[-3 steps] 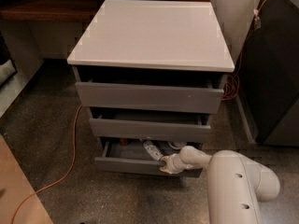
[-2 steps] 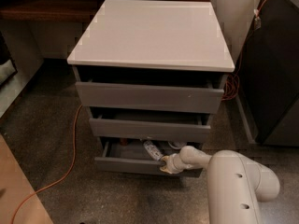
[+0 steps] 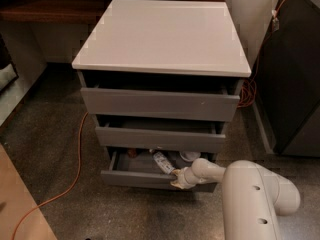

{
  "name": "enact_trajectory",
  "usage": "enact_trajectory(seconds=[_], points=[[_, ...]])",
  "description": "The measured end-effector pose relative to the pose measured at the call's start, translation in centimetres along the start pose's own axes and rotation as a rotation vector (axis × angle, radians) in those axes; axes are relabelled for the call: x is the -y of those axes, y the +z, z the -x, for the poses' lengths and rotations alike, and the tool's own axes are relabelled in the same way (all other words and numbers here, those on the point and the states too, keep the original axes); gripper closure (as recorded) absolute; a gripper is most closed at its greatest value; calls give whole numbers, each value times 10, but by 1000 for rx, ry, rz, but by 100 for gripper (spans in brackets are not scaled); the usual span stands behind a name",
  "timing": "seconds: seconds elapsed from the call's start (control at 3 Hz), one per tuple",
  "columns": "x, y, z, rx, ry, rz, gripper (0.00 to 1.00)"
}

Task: Pick blue plastic bottle from bottom drawer and place on counter

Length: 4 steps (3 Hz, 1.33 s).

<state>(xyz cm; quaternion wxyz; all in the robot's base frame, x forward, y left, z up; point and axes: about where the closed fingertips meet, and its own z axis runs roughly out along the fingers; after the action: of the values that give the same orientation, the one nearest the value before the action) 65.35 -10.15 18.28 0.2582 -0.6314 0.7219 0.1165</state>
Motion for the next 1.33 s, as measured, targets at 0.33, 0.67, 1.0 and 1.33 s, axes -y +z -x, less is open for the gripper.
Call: enact_trajectory(seconds=[0.33, 0.67, 1.0, 1.33], points=[[0, 0, 0, 0, 0, 0, 82], [-15, 3, 1, -8, 7, 14, 59], [-17, 1, 3, -10, 8, 16, 27], [-17, 1, 3, -10, 8, 16, 4]])
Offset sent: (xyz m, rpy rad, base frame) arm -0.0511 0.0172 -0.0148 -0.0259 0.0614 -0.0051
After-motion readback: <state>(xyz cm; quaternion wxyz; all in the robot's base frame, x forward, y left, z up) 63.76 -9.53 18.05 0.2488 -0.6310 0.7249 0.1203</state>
